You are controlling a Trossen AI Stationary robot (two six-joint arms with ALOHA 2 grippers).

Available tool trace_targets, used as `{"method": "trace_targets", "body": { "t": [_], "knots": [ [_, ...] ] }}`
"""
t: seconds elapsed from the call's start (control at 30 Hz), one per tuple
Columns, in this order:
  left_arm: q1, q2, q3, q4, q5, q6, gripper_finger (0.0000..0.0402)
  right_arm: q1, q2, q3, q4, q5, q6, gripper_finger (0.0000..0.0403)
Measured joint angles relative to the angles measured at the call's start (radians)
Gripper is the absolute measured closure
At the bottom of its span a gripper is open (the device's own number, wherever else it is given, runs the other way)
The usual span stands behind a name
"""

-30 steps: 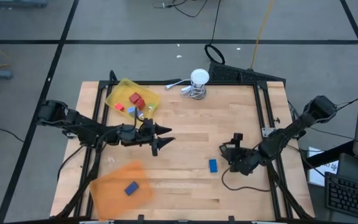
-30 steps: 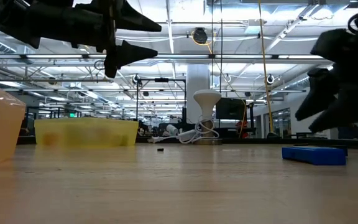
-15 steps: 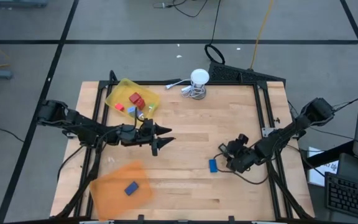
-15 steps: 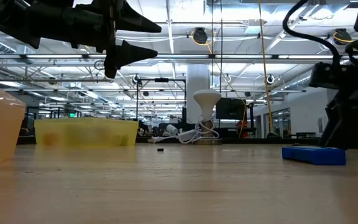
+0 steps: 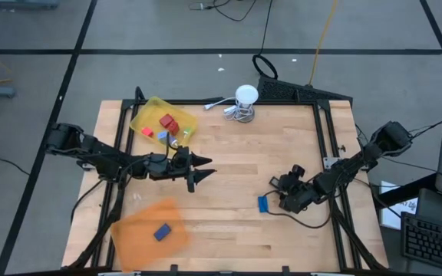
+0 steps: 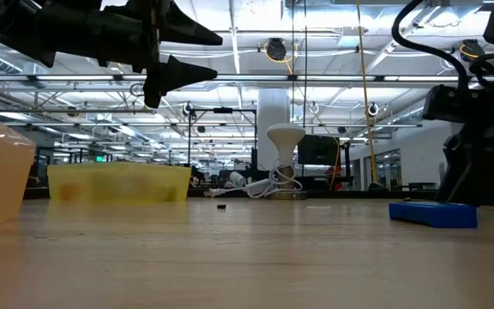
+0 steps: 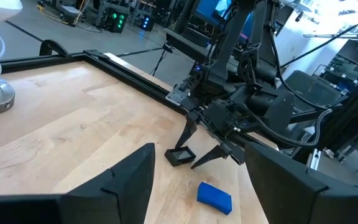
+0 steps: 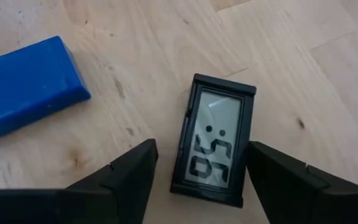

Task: Pick & Place Office items
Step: Put the black digital timer into the orange bin

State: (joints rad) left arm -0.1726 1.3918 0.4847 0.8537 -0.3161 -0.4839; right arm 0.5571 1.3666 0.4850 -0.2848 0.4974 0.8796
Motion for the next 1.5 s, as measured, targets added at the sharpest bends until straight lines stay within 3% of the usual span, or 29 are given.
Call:
{"method": "trace_targets", "body": {
  "t": [0.33, 0.53, 0.7, 0.87, 1.03, 1.2, 1.37, 1.5],
  "knots": [
    [0.000, 0.000, 0.000, -0.015, 0.000, -0.001, 0.0147, -0.001, 0.001, 0.000, 0.000, -0.041, 0.010, 0.0248],
    [0.000, 0.000, 0.000, -0.016, 0.000, -0.031, 0.0146, -0.002, -0.031, -0.002, 0.000, -0.020, -0.086, 0.0252],
    [0.000, 0.000, 0.000, -0.018, -0.001, -0.056, 0.0146, -0.026, -0.122, 0.007, -0.006, -0.029, -0.258, 0.0240],
    [-0.001, 0.006, 0.000, -0.017, -0.033, -0.126, 0.0146, -0.076, -0.200, 0.049, 0.063, 0.041, -0.441, 0.0252],
    [0.000, 0.033, 0.000, -0.014, -0.099, -0.277, 0.0146, -0.109, -0.228, 0.075, 0.226, 0.105, -0.780, 0.0250],
    [-0.001, 0.089, 0.018, -0.014, -0.101, -0.367, 0.0146, -0.112, -0.216, 0.075, 0.366, 0.141, -1.065, 0.0242],
    [-0.001, 0.181, 0.106, -0.014, -0.096, -0.355, 0.0146, -0.113, -0.206, 0.074, 0.427, 0.261, -1.199, 0.0253],
    [-0.001, 0.269, 0.215, -0.016, -0.066, -0.326, 0.0146, -0.112, -0.206, 0.075, 0.439, 0.288, -1.207, 0.0245]
  ]
}}
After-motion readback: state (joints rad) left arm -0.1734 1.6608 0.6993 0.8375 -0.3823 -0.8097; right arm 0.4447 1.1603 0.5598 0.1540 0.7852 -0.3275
